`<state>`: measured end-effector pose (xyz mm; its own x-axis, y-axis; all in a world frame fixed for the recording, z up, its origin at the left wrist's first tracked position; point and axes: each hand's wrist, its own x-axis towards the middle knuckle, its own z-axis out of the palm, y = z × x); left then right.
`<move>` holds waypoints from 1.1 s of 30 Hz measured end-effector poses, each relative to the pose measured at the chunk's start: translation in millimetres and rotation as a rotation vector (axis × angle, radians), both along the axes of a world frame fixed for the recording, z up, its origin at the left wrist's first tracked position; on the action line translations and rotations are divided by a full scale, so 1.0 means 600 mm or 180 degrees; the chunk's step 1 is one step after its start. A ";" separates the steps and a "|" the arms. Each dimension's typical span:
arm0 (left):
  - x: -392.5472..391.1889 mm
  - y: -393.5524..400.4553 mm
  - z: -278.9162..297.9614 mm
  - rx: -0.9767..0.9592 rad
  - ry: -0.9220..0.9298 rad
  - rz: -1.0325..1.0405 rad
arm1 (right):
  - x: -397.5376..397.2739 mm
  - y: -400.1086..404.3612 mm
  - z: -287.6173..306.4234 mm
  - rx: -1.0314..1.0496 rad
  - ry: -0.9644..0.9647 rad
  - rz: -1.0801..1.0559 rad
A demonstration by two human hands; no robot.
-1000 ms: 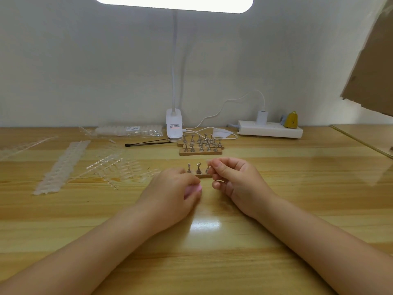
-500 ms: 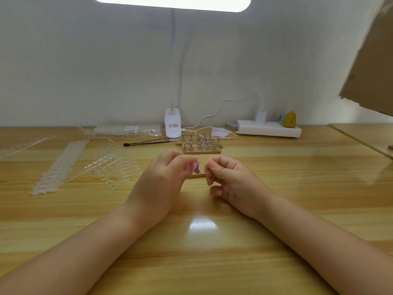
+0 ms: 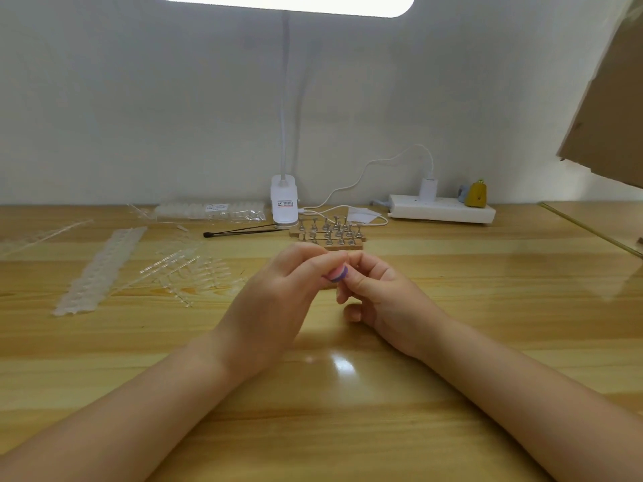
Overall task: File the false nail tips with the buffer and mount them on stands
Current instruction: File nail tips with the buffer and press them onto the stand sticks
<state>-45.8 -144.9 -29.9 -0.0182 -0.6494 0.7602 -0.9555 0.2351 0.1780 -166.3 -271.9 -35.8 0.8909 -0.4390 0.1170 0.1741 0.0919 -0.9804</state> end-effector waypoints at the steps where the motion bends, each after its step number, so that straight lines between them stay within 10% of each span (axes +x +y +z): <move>1: 0.004 0.002 -0.003 0.0111 -0.0012 0.0117 | 0.000 -0.001 0.000 0.0048 -0.0011 0.0004; 33: 0.015 0.001 -0.003 -0.0146 -0.0198 0.0670 | -0.003 0.000 0.009 0.0399 0.0011 0.0074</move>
